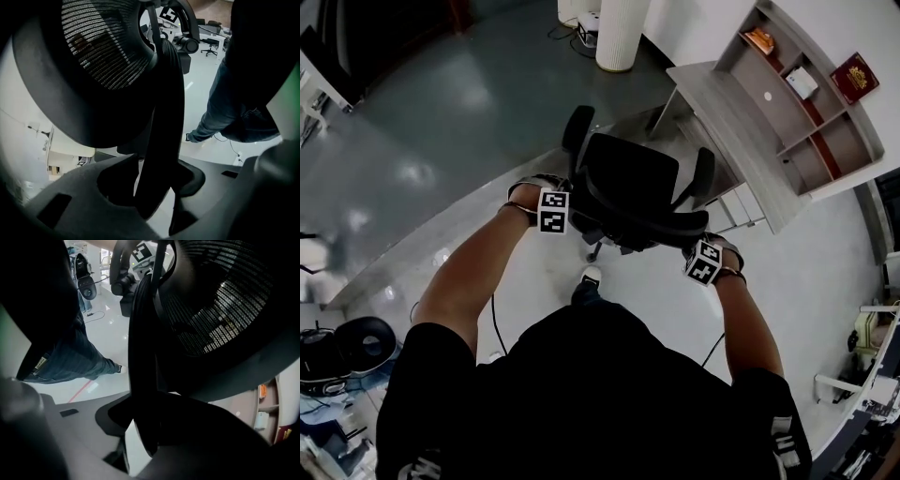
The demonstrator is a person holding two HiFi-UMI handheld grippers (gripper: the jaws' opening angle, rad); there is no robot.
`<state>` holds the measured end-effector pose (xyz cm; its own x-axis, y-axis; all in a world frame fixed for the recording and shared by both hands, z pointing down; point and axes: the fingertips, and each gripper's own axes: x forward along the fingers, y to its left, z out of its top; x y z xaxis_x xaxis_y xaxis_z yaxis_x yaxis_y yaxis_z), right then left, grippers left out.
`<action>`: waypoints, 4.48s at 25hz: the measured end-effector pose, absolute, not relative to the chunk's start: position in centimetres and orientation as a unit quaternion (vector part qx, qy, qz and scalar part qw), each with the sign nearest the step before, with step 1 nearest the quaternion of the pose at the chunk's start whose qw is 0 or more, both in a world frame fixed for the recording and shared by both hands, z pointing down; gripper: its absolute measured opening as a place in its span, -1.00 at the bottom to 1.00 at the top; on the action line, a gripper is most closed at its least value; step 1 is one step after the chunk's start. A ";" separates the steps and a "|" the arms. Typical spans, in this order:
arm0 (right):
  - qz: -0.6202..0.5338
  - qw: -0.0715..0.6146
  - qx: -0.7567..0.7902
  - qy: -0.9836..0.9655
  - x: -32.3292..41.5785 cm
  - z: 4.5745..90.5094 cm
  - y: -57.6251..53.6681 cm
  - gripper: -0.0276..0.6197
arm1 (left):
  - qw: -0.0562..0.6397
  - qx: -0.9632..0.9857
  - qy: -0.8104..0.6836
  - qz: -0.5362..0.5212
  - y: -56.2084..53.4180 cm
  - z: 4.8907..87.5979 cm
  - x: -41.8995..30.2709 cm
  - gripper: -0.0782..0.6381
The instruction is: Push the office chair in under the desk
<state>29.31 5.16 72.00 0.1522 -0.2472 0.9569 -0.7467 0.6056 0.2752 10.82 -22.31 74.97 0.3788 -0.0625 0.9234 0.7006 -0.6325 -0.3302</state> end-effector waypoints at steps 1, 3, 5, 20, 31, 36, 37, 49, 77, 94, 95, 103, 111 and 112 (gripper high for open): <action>0.199 0.645 0.403 -0.618 29.2 72.0 5.1 -0.51 | 0.374 -0.742 -0.221 -0.511 -22.6 75.1 11.1 -0.29; 0.208 0.643 0.410 -0.613 29.0 72.0 4.7 -0.52 | 0.378 -0.738 -0.234 -0.508 -23.6 75.2 11.7 -0.29; 0.220 0.637 0.415 -0.611 28.9 72.1 4.2 -0.52 | 0.382 -0.733 -0.246 -0.506 -24.7 75.2 12.5 -0.28; 0.275 0.606 0.475 -0.576 32.9 71.7 1.6 -0.53 | 0.421 -0.705 -0.299 -0.486 -29.7 75.2 22.5 -0.24; 0.302 0.589 0.519 -0.541 32.2 71.7 -1.6 -0.53 | 0.442 -0.681 -0.340 -0.475 -34.2 75.3 26.4 -0.20; 0.316 0.578 0.547 -0.516 30.9 71.7 -3.9 -0.53 | 0.460 -0.666 -0.367 -0.459 -36.9 75.4 27.6 -0.20; 0.318 0.577 0.552 -0.511 30.7 71.6 -4.4 -0.53 | 0.463 -0.663 -0.372 -0.455 -37.4 75.4 27.9 -0.20; 0.364 0.565 0.590 -0.447 32.4 72.3 -9.0 -0.52 | 0.496 -0.652 -0.408 -0.404 -42.3 75.6 33.5 -0.21; 0.362 0.554 0.629 -0.408 39.0 72.8 -14.0 -0.55 | 0.543 -0.616 -0.428 -0.377 -47.5 75.9 43.9 -0.24; 0.359 0.553 0.630 -0.411 38.5 72.7 -14.0 -0.54 | 0.543 -0.584 -0.439 -0.414 -47.9 76.0 43.0 -0.24; 0.357 0.552 0.632 -0.410 38.4 72.6 -13.9 -0.53 | 0.544 -0.584 -0.435 -0.416 -47.9 75.9 43.0 -0.23; 0.348 0.508 0.680 -0.399 37.1 69.7 -12.7 -0.37 | 0.519 -0.629 -0.392 -0.427 -49.0 74.1 42.5 -0.19; 0.334 0.405 0.787 -0.325 35.9 63.1 -8.0 -0.52 | 0.460 -0.711 -0.361 -0.391 -49.9 68.5 41.7 -0.24; 0.328 0.400 0.797 -0.312 35.7 62.1 -7.5 -0.52 | 0.448 -0.730 -0.354 -0.375 -50.1 67.2 41.7 -0.31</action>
